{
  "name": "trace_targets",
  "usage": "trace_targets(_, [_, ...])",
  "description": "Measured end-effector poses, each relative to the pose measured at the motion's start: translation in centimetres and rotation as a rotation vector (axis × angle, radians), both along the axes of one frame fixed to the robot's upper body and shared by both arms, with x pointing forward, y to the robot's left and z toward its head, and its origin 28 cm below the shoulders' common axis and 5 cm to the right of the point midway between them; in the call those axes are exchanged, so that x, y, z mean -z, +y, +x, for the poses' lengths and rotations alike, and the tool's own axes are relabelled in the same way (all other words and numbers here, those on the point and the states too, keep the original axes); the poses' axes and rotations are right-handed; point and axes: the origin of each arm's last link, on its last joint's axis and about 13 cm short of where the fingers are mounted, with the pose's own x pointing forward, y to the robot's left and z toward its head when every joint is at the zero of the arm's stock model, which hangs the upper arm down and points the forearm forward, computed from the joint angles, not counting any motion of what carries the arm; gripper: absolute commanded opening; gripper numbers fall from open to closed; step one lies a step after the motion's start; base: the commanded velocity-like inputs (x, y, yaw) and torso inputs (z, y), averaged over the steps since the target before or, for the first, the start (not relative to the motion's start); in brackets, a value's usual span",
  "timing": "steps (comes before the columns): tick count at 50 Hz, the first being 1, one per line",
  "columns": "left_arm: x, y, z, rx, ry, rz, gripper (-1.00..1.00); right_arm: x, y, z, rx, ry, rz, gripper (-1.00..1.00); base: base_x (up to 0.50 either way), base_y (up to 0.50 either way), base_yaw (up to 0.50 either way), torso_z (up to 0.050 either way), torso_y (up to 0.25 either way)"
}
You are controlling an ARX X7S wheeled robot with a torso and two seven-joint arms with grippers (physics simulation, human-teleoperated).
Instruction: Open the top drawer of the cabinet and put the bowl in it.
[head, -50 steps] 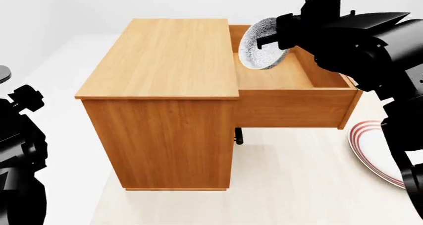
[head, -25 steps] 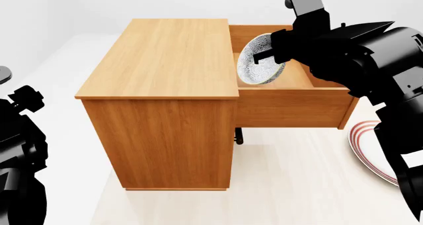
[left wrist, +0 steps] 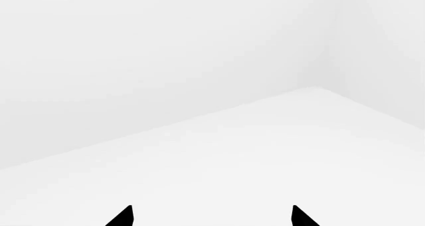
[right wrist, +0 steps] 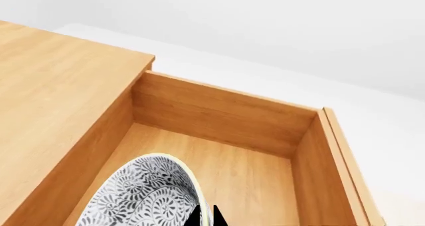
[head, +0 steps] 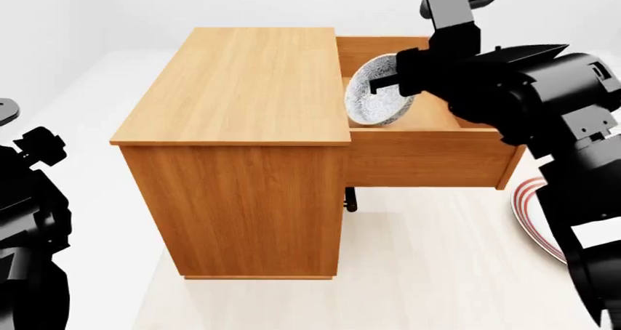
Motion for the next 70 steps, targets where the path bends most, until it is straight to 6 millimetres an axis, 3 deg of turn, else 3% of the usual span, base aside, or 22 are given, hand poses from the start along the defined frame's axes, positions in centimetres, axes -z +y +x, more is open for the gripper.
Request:
trace_targets(39, [0.3, -0.1, -0.1, 0.003, 0.004, -0.003, 1.00, 1.1, 0.0, 0.7, 0.031, 0.009, -0.038, -1.00, 0.00, 0.00, 0.00, 0.000, 0.000])
trace_targets(40, [0.3, -0.1, -0.1, 0.003, 0.004, -0.003, 1.00, 1.1, 0.0, 0.7, 0.032, 0.010, -0.038, 1.00, 0.00, 0.00, 0.00, 0.000, 0.000])
trace_targets(59, [0.2, -0.2, 0.0, 0.007, 0.002, -0.003, 1.00, 1.2, -0.1, 0.8, 0.037, 0.009, -0.060, 1.00, 0.00, 0.00, 0.00, 0.000, 0.000])
trace_targets(70, [0.3, -0.2, 0.0, 0.007, 0.003, -0.005, 1.00, -0.1, -0.2, 0.6, 0.042, -0.056, -0.079, 1.00, 0.00, 0.00, 0.00, 0.000, 0.000])
